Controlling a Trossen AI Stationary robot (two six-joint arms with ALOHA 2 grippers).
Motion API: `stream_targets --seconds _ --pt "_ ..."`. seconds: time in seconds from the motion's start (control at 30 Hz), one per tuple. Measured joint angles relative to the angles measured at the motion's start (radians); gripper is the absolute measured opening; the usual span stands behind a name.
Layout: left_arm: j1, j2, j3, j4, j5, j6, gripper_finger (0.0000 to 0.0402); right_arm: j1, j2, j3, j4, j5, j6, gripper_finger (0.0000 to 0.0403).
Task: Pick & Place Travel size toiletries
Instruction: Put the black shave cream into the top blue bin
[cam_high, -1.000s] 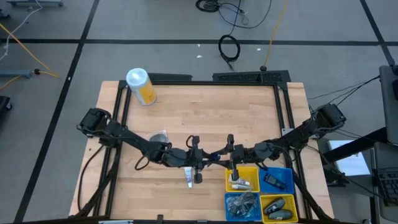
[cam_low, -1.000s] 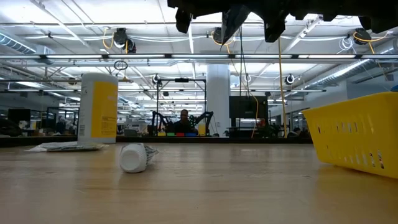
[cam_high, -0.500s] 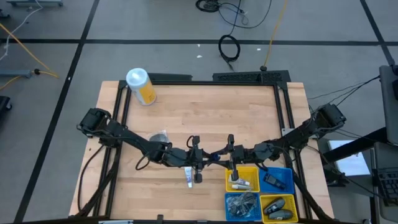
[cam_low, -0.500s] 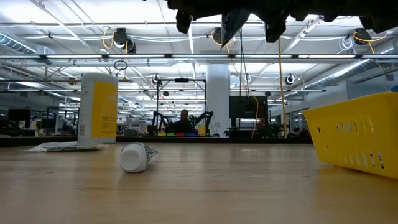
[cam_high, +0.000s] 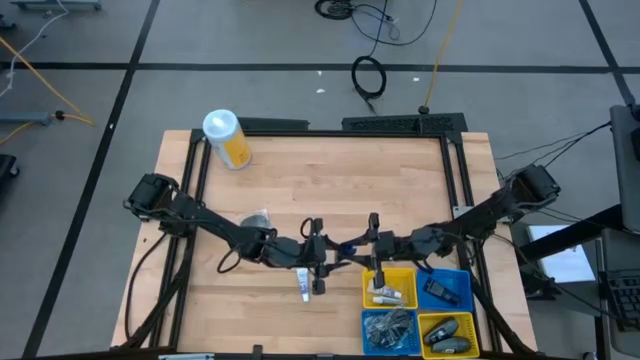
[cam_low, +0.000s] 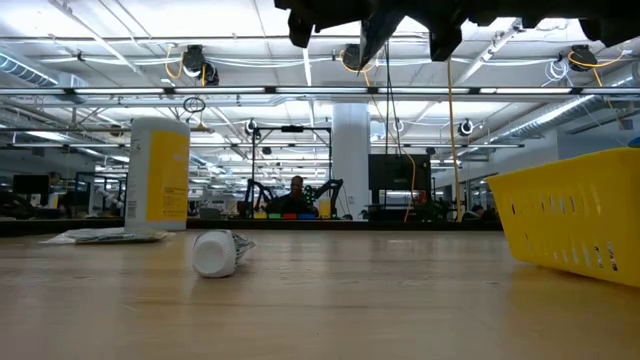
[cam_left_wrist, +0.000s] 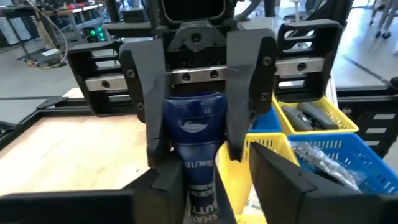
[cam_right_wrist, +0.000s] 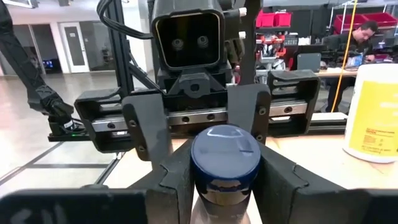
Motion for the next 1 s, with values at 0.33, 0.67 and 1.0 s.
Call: stream_targets --seconds 0.33,0.67,1.0 --pt "0.0 -0.041 -0.003 -0.051 0.0 -0.008 0.0243 0.051 -0.144 -0.002 -0.19 -0.005 0.022 0.0115" --pt "-0.007 -0.068 -0.002 -0.198 -0.021 -0.075 0.0291 0.183 -0.417 -0.002 -0.714 -0.004 0.293 0.0115" --pt "-0.017 -0.066 -0.003 -0.412 -0.018 -0.27 0.0272 0.296 -0.65 -0.002 -1.234 -0.113 0.821 0.0115"
